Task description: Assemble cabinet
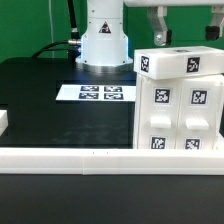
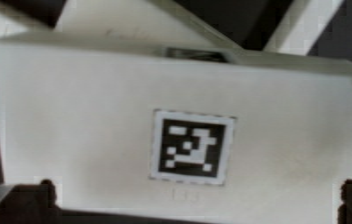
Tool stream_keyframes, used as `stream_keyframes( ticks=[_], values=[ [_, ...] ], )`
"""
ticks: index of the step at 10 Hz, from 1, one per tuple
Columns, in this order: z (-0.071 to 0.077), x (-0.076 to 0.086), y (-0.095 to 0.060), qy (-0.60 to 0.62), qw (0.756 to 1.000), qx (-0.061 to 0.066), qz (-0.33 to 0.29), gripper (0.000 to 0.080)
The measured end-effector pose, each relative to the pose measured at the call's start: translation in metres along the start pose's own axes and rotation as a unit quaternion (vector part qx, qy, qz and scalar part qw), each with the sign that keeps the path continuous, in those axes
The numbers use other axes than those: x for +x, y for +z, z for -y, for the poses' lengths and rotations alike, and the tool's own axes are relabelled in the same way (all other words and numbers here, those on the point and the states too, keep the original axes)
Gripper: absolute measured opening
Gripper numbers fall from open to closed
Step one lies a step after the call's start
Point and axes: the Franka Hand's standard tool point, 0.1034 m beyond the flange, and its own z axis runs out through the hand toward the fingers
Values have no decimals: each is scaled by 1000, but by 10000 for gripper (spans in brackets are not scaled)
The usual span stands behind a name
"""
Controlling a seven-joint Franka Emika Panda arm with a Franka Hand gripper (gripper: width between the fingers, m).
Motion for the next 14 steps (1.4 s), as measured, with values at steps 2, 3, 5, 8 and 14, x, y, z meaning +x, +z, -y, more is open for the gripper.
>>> stream_keyframes(
  ticks=[2, 3, 5, 8, 14],
  values=[
    [-1, -1, 1, -105, 994, -5, 4, 797],
    [0, -2, 1, -154, 988, -7, 6, 797],
    [-1, -2, 3, -238, 971, -9, 12, 797],
    [-1, -2, 3, -315, 949, -16, 19, 797],
    [-8, -6, 3, -486, 872, -31, 50, 797]
  ],
)
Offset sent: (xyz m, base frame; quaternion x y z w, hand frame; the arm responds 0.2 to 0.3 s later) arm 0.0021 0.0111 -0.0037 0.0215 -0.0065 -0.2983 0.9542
